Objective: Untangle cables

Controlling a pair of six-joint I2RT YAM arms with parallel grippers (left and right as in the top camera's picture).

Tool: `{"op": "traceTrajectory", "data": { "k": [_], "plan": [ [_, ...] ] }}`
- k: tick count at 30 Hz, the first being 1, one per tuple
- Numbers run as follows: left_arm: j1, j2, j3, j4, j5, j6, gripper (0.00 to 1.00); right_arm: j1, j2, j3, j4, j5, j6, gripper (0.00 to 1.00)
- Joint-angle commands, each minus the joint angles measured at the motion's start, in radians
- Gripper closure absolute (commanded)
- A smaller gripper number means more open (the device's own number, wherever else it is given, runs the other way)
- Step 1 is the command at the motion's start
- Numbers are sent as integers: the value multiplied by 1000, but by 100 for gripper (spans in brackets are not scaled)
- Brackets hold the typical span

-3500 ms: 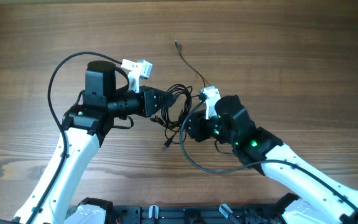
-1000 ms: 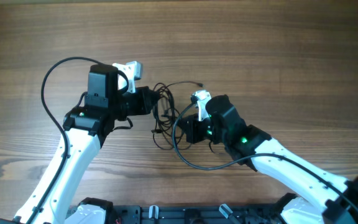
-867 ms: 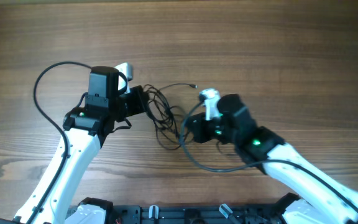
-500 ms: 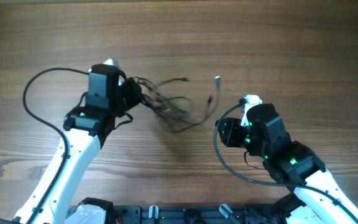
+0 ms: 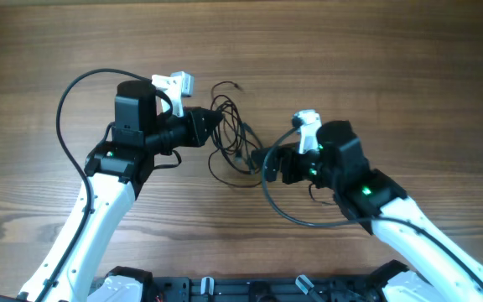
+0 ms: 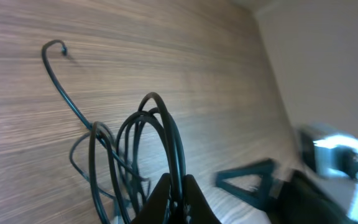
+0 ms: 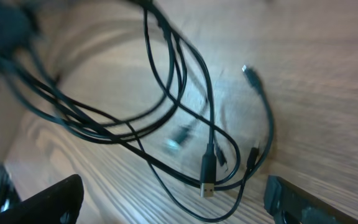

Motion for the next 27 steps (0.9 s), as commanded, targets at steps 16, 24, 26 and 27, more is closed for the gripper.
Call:
{"op": "traceTrajectory", "data": {
  "k": [16, 24, 26, 27],
  "plan": [
    [2, -12, 18, -39, 226, 135, 96, 0, 266, 0, 234, -64, -156, 95],
    [4, -12, 18, -209, -476, -86, 96, -43, -21, 0, 23, -80, -57, 96],
    [4, -12, 18, -208, -585, -182, 96, -43, -105, 0, -48, -62, -56, 96],
    [4, -12, 18, -205, -607, -211, 96, -43, -143, 0, -77, -52, -56, 96]
  ]
}}
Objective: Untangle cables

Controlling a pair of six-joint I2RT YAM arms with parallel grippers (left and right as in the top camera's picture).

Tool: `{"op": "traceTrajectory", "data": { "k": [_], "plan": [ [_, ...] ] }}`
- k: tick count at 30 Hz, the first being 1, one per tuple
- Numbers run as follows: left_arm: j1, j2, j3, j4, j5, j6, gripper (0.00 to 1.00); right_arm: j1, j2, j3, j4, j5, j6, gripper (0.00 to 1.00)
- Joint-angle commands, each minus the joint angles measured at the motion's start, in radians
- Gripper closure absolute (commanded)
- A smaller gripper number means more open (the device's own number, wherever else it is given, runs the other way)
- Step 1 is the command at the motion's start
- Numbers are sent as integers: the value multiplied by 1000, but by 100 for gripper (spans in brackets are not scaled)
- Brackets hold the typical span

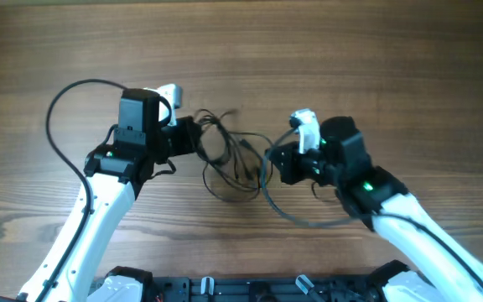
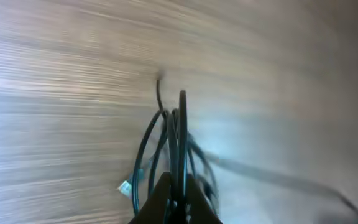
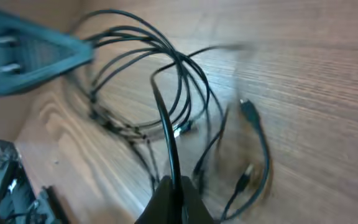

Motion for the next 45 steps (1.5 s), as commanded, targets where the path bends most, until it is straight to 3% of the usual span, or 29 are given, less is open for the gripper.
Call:
{"op": "traceTrajectory", "data": {
  "k": [1, 5, 10, 11, 13, 15, 16, 17, 19, 22, 25, 29, 33, 39, 42, 45],
  "plan": [
    [5, -10, 14, 11, -291, -220, 96, -3, -157, 2, -97, 53, 15, 96],
    [5, -10, 14, 19, -308, -311, 96, -3, -261, 2, -209, 137, 63, 96],
    [5, -10, 14, 35, -344, -460, 96, -3, -316, 2, -458, 345, 350, 93],
    [5, -10, 14, 51, -343, -460, 96, -3, -311, 2, -508, 377, 408, 84],
    [5, -11, 14, 90, -311, -457, 96, -3, -288, 2, -591, 423, 541, 46],
    [5, -11, 14, 151, -183, -375, 96, -3, -260, 2, -592, 410, 554, 29],
    [4, -11, 14, 181, -113, -317, 96, -3, -247, 2, -589, 405, 555, 25],
    [5, -11, 14, 232, 43, -192, 96, -3, -225, 2, -569, 394, 542, 12],
    [5, -11, 14, 259, 245, -27, 96, -3, -206, 2, -493, 334, 450, 0],
    [5, -11, 14, 243, 454, 119, 96, -3, -182, 2, -330, 225, 336, 0],
    [5, -11, 14, 239, 492, 125, 96, -3, -148, 2, -198, 197, 331, 0],
    [5, -11, 14, 240, 492, 69, 96, -3, -63, 2, -108, 151, 472, 0],
    [5, -11, 14, 240, 495, 34, 96, -2, 66, 2, 69, 1, 404, 0],
    [5, -11, 14, 250, 495, -42, 96, 1, 227, 2, 175, -41, 448, 0],
    [4, -11, 14, 280, 496, -98, 96, 24, 295, 2, 323, -109, 428, 0],
    [4, -11, 14, 338, 563, -124, 96, 60, 343, 2, 415, -96, 428, 16]
  ]
}}
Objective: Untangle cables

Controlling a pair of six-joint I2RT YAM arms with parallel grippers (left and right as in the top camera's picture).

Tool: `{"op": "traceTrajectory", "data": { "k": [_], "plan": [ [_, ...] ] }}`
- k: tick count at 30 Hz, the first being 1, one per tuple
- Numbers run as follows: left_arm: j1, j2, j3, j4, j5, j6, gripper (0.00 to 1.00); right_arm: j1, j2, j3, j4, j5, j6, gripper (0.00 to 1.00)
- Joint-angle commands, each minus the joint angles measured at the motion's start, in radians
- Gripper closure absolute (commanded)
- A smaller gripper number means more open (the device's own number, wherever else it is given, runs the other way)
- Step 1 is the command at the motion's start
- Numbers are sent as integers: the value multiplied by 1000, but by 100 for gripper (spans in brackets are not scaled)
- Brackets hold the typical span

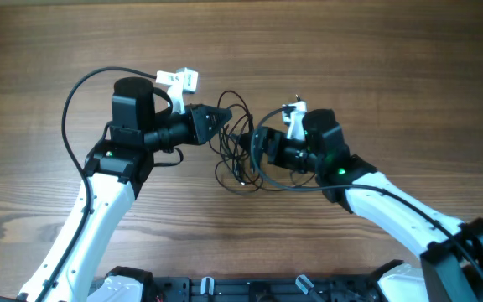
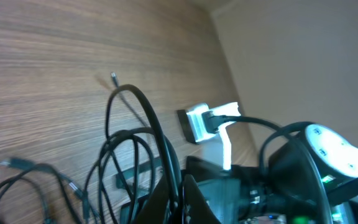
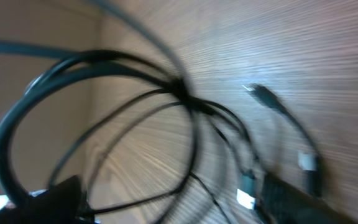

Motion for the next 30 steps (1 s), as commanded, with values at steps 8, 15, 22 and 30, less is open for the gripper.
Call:
{"op": "traceTrajectory", "data": {
  "k": [8, 15, 22, 30],
  "plan": [
    [152, -110, 12, 236, 232, -97, 96, -40, 74, 4, -374, 306, -7, 15],
    [325, -163, 12, 115, 232, -96, 96, -193, 69, 4, -515, 359, -81, 16],
    [483, -163, 12, 116, 231, -97, 96, -427, -52, 4, -661, 427, -190, 13],
    [516, -153, 12, 44, 222, -96, 96, -520, -264, 4, -632, 246, -340, 0]
  ]
}}
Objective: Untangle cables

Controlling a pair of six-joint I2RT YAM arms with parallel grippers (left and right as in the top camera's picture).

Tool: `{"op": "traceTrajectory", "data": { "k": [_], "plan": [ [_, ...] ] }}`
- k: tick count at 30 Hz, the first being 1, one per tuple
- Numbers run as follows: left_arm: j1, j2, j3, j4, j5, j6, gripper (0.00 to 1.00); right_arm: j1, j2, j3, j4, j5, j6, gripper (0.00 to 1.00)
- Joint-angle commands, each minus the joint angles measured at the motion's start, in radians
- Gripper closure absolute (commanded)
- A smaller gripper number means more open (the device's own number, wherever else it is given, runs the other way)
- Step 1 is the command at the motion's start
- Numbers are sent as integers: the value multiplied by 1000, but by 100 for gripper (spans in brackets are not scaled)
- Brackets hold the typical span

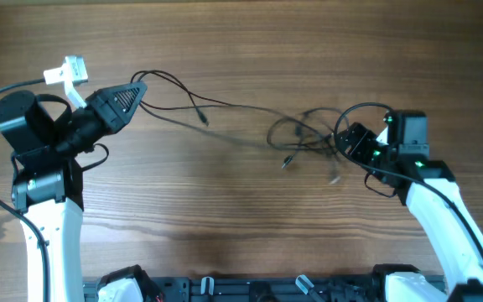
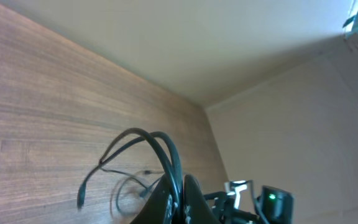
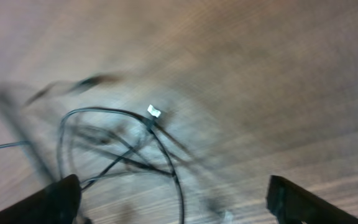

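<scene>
A tangle of thin black cables [image 1: 307, 132] lies on the wood table [image 1: 241, 218], right of centre. From it a long strand [image 1: 225, 106] runs left to a loop [image 1: 153, 77] held by my left gripper [image 1: 134, 87], which is shut on it at the far left. In the left wrist view the fingers [image 2: 166, 198] pinch the cable loop [image 2: 143, 138] raised off the table. My right gripper [image 1: 342, 139] sits at the tangle's right edge. Its wrist view, blurred, shows the right gripper [image 3: 173, 182] open wide, with cable strands [image 3: 135, 146] on the table ahead of it.
Loose plug ends [image 1: 287, 163] lie near the tangle. The right arm's own thick black cable [image 1: 367, 109] arcs over its wrist. A black rail [image 1: 250, 289] runs along the table's front edge.
My left gripper, still shut on the cable, has moved from the centre to the far left, drawing out a long strand. My right gripper has moved right and stays open. The tangle sits further right.
My left gripper was shut on the cable bundle at the centre, with the right gripper open beside it. Then the right was shut on a strand, then open again close to the left. Now the arms are far apart, with one strand stretched between the left gripper and the tangle.
</scene>
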Motion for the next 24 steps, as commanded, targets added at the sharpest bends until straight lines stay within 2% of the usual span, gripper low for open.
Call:
{"op": "traceTrajectory", "data": {
  "k": [1, 4, 5, 7, 8, 9, 10, 17, 21, 22, 24],
  "plan": [
    [8, -11, 12, -35, -11, -2, 96, -3, -48, -9, 8, -74, -80, 0],
    [1, -10, 12, -103, -14, -2, 95, -2, -47, -9, 10, -225, -121, 0],
    [-8, -10, 12, -132, -17, -1, 90, 0, -47, -9, 21, -298, -167, 0],
    [-39, -10, 12, -191, -66, 2, 61, 0, -47, -9, 28, -402, -214, 0],
    [-61, -10, 12, -225, -123, 2, 38, 0, -47, -9, 26, -426, -213, 0],
    [-85, -8, 12, -260, -188, 2, 9, 0, -47, -9, 23, -436, -213, 0],
    [-109, -5, 12, -287, -244, 1, 0, 2, -47, -9, 22, -451, -213, 0],
    [-354, 118, 12, -348, -578, -34, 0, 54, -47, -9, 21, -452, -202, 0],
    [-469, 243, 12, -289, -579, -40, 6, 98, -47, -9, 19, -449, -201, 0],
    [-494, 268, 12, -276, -579, -40, 14, 105, -47, -9, 19, -448, -202, 0],
    [-549, 322, 12, -249, -579, -40, 60, 110, -47, -9, 13, -448, -202, 0]
  ]
}}
